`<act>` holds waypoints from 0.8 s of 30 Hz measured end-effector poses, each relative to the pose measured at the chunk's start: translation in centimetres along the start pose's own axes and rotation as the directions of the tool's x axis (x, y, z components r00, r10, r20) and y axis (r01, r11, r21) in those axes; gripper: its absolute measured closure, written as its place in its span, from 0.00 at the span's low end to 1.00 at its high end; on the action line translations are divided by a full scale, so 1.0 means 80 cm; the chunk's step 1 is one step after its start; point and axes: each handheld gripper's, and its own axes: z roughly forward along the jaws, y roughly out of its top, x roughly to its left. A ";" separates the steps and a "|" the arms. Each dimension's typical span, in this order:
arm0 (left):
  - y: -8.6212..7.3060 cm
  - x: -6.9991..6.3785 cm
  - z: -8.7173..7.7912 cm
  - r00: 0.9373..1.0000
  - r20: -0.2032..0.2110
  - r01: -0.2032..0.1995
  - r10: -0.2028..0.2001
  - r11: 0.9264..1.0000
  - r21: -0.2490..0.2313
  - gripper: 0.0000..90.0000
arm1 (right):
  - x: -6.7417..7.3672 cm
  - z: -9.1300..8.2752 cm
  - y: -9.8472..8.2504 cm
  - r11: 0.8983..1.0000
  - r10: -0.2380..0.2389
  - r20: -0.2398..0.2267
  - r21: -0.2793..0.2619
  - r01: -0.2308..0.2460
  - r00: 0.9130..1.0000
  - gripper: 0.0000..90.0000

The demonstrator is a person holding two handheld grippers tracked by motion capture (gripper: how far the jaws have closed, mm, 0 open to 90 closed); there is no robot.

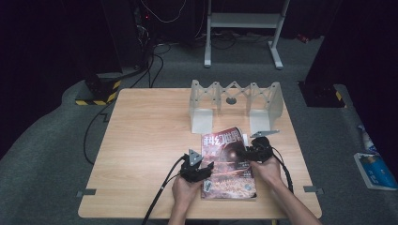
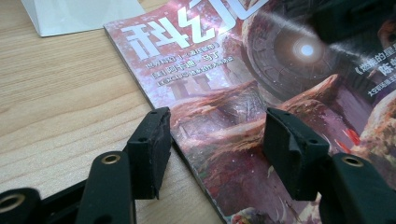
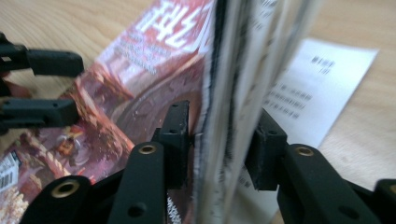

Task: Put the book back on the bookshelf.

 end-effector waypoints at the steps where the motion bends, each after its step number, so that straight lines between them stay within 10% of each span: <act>1: 0.000 0.000 0.000 1.000 0.000 0.001 -0.001 1.000 -0.001 0.46 | 0.001 0.004 -0.001 1.000 0.000 0.002 0.017 0.000 1.000 0.69; 24: 0.003 0.007 -0.001 0.998 0.064 0.028 -0.029 0.999 0.020 0.36 | 0.014 -0.002 0.003 0.993 -0.117 -0.012 0.021 0.117 0.993 0.91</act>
